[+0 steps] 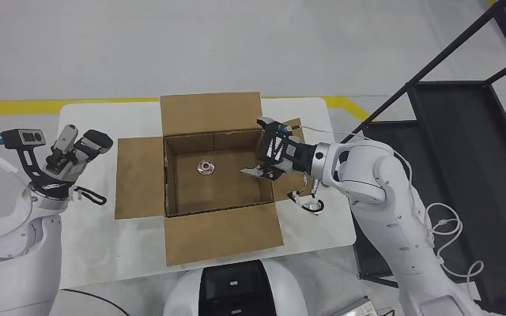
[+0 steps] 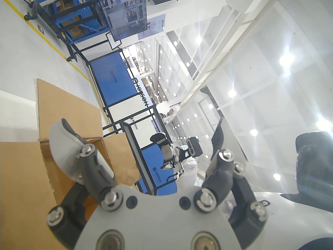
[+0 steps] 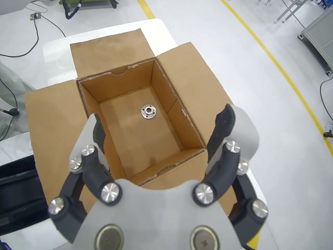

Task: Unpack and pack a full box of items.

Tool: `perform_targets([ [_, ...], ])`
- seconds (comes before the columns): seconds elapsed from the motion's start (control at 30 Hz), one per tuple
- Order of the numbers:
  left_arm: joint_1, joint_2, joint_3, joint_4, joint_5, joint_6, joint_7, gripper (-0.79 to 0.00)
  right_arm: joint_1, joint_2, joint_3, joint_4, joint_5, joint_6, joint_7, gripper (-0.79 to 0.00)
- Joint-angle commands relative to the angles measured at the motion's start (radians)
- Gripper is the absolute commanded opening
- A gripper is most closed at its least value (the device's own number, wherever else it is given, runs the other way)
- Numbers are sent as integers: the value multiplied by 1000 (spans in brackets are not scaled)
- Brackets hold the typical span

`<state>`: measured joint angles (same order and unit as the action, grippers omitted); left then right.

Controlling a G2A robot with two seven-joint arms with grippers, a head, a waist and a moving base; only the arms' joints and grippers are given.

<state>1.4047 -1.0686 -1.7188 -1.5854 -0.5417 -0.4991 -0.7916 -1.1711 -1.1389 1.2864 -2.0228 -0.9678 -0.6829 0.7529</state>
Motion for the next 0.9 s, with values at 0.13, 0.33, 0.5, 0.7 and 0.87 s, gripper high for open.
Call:
perform_targets([
  [0.13,0,0,0,0,0,0,0,0,-5,0,-12,8,-4,-3,1,0],
  [0.33,0,0,0,0,0,0,0,0,201,-28,-253,190,53,-103,75,0],
  [0.5,0,0,0,0,0,0,0,0,417,-93,-497,418,104,-100,111,0],
  [0.7,0,0,0,0,0,0,0,0,590,-186,-712,661,95,-63,107,0],
  [0.87,0,0,0,0,0,0,0,0,646,-251,-811,810,58,-9,44,0],
])
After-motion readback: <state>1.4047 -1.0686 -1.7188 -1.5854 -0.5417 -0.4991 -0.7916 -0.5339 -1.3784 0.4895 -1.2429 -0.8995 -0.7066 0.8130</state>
